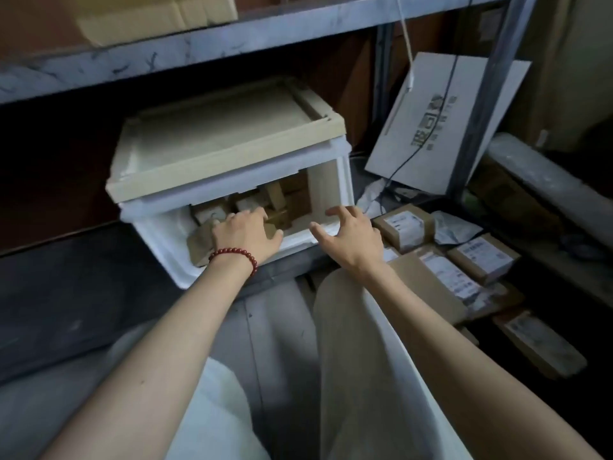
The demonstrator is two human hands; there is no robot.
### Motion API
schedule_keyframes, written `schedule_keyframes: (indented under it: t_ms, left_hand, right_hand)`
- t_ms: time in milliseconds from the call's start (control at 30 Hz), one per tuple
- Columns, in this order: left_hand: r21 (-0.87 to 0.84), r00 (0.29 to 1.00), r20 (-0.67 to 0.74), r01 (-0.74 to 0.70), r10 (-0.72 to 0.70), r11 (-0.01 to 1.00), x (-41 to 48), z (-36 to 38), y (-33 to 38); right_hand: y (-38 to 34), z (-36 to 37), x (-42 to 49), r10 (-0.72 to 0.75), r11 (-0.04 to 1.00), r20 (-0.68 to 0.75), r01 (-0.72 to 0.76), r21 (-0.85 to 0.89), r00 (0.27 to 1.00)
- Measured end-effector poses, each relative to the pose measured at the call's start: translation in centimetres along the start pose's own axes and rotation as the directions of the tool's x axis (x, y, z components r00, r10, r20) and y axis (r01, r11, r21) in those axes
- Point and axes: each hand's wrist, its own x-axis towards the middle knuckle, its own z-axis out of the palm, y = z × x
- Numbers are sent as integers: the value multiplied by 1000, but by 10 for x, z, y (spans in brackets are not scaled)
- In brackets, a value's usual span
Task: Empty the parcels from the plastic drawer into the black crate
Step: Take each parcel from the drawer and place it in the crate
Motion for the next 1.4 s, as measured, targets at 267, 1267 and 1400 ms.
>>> schedule_keyframes:
  t_ms: [267,1267,1400]
  left_hand:
    - [-11,991,1,134,-134,991,-31,-8,-67]
    - [-265,976,108,214,-192,940,83,119,-139]
    - [-312,976,107,215,-191,925,91,124,-141]
  right_hand:
    - [-61,36,-4,-143,970,213,180,-166,967]
    - [-20,217,145,126,917,409,51,-395,904]
    - [-20,225,164,183,937,430,-24,-348,884]
